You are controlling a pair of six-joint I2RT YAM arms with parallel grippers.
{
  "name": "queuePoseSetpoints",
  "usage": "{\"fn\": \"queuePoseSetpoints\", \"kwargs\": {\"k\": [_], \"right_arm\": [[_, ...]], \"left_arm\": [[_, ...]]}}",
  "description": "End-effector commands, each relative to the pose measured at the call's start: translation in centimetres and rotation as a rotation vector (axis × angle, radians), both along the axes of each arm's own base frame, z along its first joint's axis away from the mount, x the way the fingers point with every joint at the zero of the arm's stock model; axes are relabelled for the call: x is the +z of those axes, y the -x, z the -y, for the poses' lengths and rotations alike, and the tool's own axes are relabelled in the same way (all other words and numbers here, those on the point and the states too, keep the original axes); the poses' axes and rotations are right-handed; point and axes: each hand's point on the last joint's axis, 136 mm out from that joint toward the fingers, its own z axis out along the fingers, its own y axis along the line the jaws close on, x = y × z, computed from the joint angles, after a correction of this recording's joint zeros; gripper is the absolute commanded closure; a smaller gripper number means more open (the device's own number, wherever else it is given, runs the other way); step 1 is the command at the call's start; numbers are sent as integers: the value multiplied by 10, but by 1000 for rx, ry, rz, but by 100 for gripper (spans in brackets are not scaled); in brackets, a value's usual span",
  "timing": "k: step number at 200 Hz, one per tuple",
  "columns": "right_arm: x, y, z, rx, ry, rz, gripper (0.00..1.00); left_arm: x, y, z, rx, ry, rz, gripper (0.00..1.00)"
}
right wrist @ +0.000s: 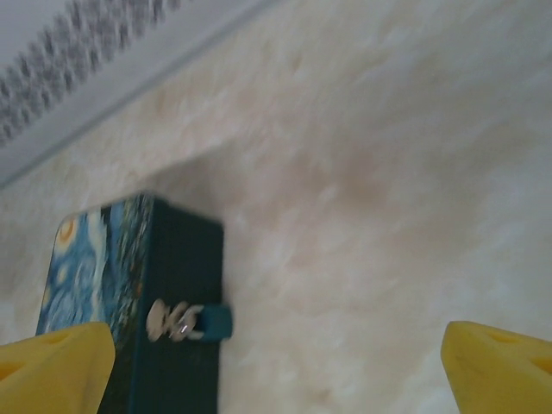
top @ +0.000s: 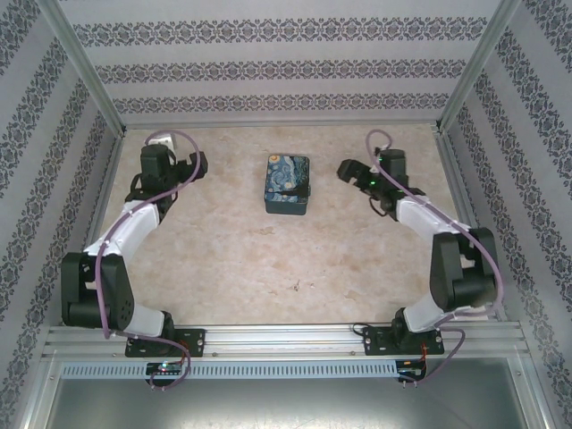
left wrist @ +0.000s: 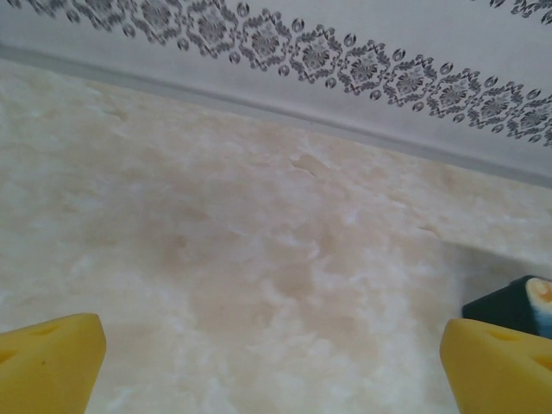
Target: Unlock the padlock with the key
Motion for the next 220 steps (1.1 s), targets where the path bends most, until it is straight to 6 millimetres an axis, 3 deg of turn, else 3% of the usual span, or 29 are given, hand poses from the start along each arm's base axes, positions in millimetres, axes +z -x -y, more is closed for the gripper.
{"fn": "queuePoseSetpoints", "kwargs": {"k": [1, 30, 47, 78, 99, 121, 140, 179, 202, 220], "right_arm": [[-12, 1, -36, -3, -85, -102, 4], [-35, -1, -95, 62, -117, -173, 7], [-35, 5, -141, 144, -138, -183, 9], [-19, 46, -222, 351, -180, -174, 10], [-5, 76, -247, 460, -204, -152, 10], [2, 86, -228, 438, -187, -135, 8], [6, 80, -194, 365, -159, -120, 2], [9, 65, -125, 201, -34, -151, 2], [0, 59, -94, 134, -45, -205, 2], [-6, 56, -76, 95, -96, -220, 2]], "left_arm": [[-25, -1, 11, 9, 149, -153, 0], [-26, -21, 23, -8, 211, -165, 0], [-26, -31, 32, -24, 219, -174, 0], [-33, -51, 51, -66, 228, -201, 0], [-41, -66, 67, -106, 233, -227, 0], [-46, -85, 86, -157, 237, -244, 0], [-51, -104, 102, -192, 245, -256, 0], [-61, -140, 148, -286, 282, -291, 0], [-69, -148, 182, -351, 292, -332, 0], [-77, -143, 209, -402, 294, -370, 0]]}}
